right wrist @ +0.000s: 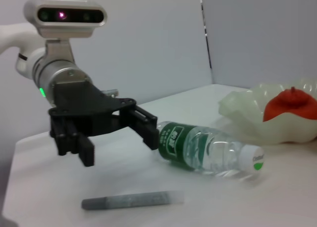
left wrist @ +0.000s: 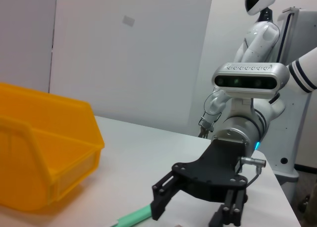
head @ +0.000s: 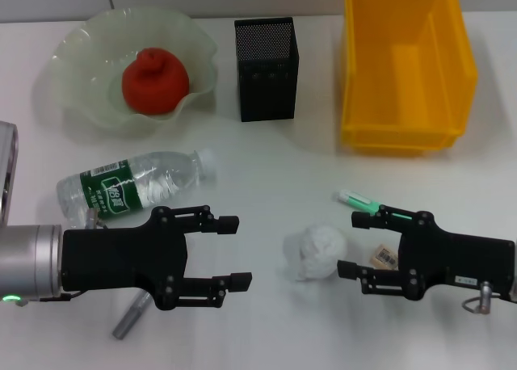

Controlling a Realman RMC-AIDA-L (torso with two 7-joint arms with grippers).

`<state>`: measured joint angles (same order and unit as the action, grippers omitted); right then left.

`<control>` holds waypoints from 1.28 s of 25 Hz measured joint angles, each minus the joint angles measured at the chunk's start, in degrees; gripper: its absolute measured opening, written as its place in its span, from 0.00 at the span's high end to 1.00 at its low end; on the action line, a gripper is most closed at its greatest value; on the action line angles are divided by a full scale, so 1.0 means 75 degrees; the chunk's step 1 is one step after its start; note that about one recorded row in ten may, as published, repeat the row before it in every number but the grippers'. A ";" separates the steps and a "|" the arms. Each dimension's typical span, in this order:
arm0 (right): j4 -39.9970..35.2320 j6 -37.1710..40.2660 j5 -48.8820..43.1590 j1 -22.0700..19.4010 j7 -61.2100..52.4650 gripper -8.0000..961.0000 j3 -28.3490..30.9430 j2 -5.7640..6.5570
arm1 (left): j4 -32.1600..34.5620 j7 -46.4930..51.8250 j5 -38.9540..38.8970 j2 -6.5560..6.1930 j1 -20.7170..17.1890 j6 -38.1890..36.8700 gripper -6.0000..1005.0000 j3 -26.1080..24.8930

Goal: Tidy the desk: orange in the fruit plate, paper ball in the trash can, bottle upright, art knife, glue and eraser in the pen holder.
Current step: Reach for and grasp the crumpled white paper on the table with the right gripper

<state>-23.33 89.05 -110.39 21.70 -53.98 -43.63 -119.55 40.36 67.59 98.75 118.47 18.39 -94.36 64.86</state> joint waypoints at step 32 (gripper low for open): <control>0.0573 -0.0733 0.0061 0.0446 0.0098 0.78 -0.0065 0.0003 | -0.0025 0.0025 -0.0031 0.0012 0.0032 -0.0005 0.25 0.0000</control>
<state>-19.04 83.56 -109.93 25.05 -53.25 -44.12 -119.53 40.17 67.77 98.52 118.56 18.63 -94.40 64.86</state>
